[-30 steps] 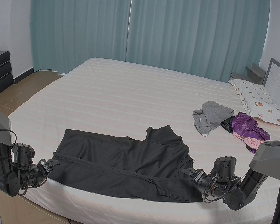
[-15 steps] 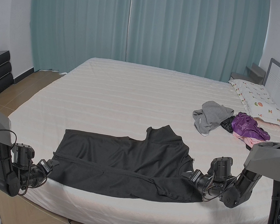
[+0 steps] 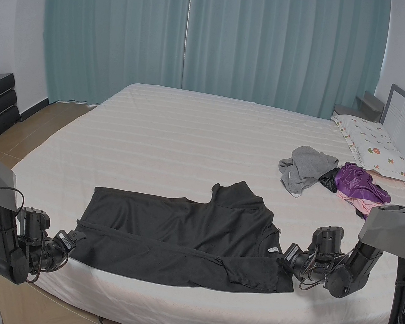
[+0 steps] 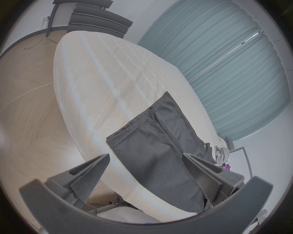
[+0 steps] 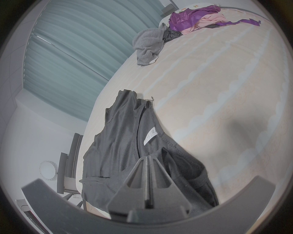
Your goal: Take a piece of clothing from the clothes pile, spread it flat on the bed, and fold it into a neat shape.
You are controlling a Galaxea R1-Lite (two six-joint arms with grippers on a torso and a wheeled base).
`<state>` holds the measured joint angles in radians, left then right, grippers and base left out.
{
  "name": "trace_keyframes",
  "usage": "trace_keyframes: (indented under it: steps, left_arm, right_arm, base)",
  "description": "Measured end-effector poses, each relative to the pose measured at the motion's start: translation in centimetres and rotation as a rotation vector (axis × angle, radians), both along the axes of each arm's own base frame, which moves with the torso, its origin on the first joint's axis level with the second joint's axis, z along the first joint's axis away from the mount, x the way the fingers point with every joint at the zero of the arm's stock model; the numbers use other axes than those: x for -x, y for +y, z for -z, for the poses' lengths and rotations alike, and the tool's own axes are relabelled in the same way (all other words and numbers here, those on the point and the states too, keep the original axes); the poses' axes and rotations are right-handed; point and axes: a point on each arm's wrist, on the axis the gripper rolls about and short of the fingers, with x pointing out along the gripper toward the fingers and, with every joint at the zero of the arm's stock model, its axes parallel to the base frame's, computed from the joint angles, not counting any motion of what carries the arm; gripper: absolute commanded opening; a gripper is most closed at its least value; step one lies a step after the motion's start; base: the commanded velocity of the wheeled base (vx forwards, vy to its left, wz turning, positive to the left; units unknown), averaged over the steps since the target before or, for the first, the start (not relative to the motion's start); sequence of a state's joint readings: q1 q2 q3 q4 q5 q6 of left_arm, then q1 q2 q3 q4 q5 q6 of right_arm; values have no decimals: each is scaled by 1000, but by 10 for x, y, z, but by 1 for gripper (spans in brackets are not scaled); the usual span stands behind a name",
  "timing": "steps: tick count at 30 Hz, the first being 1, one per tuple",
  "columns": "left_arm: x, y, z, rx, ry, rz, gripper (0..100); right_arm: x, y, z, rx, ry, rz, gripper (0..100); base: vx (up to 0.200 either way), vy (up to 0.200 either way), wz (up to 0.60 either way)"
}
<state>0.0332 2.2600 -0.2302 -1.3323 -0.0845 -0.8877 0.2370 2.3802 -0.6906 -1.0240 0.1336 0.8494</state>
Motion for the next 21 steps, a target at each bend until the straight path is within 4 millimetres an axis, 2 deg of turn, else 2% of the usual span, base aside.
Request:
trace_keyframes:
  steps: [3, 4, 12, 18, 19, 21]
  left_arm:
    - [0, 0, 0, 0, 0, -1, 100]
    - [0, 0, 0, 1, -1, -1, 100]
    - [0, 0, 0, 0, 0, -1, 100]
    - [0, 0, 0, 0, 0, -1, 100]
    - [0, 0, 0, 0, 0, -1, 100]
    - [0, 0, 0, -1, -1, -1, 100]
  right_arm:
    - [0, -3, 0, -1, 1, 5, 0]
    - [0, -3, 0, 1, 1, 2, 100]
    - [-5, -3, 4, 45, -35, -79, 100]
    - [-12, -3, 8, 6, -50, -162, 100]
    - [-12, -3, 8, 4, -49, -167, 0]
    - [-12, -3, 9, 4, -47, -169, 0]
  base:
    - [0, 0, 0]
    - [0, 0, 0]
    - [0, 0, 0]
    - [0, 0, 0]
    - [0, 0, 0]
    - [0, 0, 0]
